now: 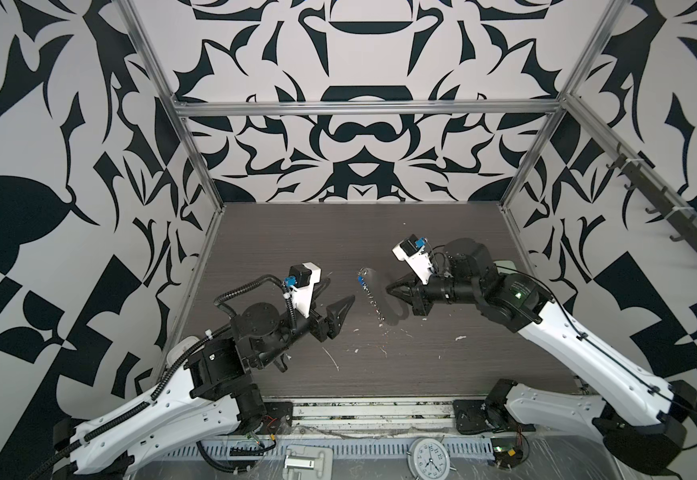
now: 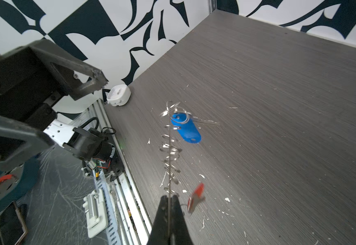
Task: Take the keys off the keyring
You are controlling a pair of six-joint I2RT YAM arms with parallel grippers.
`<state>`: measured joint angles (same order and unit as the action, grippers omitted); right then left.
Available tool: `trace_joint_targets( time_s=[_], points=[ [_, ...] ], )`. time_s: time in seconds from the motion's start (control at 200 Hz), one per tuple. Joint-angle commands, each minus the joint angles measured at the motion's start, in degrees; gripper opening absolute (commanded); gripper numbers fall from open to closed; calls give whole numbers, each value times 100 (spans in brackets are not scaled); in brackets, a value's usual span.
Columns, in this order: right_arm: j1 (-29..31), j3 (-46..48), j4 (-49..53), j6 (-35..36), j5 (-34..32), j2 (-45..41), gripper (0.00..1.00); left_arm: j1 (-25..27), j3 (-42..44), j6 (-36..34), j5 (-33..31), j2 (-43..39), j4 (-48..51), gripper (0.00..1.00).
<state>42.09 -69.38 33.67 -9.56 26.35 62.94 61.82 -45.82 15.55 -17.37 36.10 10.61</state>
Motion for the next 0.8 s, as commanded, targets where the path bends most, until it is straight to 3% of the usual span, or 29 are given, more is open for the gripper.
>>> trace_joint_targets(
  time_s=[0.0, 0.165, 0.57, 0.795],
  points=[
    [-33, -262, -27, 226, 774, -154, 0, -162, -284, 8, 531, -39, 276, 77],
    [-32, -154, 16, 333, 1039, -332, 0, -248, -338, -61, 997, 96, 405, 67],
    [-31, -1, 52, 501, 1753, -449, 0, -266, -719, -529, 1323, 310, 679, 64],
    [-27, 48, 34, 578, 2084, -475, 0, -916, -871, -293, 2526, 767, 722, 68]
  ],
)
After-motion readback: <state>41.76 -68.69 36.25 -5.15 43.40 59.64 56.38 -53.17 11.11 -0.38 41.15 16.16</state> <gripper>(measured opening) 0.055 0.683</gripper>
